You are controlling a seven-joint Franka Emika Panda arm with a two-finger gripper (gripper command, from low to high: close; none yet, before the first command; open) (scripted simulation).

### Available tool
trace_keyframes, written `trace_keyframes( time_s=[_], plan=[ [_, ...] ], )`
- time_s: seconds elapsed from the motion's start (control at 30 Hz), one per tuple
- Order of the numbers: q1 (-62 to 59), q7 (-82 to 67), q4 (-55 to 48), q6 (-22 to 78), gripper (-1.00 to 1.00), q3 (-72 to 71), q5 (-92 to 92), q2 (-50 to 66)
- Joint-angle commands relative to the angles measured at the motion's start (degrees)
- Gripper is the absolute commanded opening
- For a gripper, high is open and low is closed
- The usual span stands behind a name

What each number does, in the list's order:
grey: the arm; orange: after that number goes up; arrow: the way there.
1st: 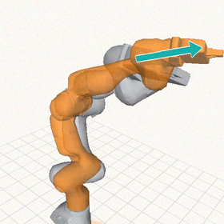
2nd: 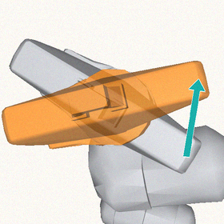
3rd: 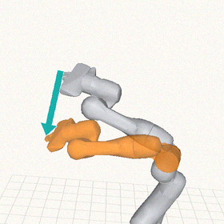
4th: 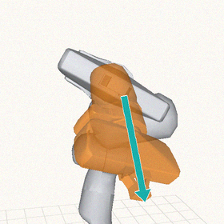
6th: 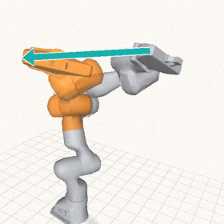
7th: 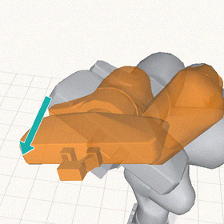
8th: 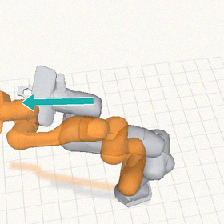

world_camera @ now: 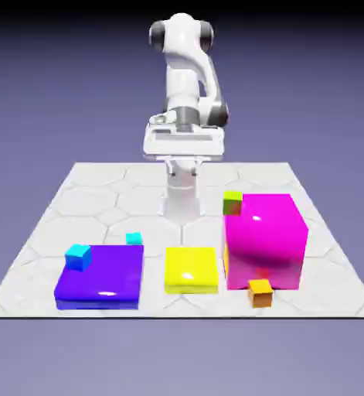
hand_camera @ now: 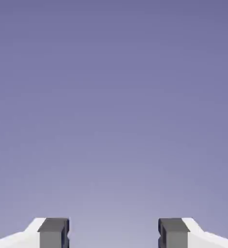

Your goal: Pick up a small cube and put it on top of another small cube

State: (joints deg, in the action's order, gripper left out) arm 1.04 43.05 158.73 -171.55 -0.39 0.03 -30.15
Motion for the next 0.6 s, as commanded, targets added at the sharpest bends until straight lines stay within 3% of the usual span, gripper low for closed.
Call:
trace_keyframes(
  time_s=[0.0,0.57],
  plan=[
    [0.29,0.49,-1.89,2.04,0.00,-0.33,0.03,2.08],
    [5.30,8.88,-33.95,36.70,0.00,-5.89,0.48,37.38]
  ],
)
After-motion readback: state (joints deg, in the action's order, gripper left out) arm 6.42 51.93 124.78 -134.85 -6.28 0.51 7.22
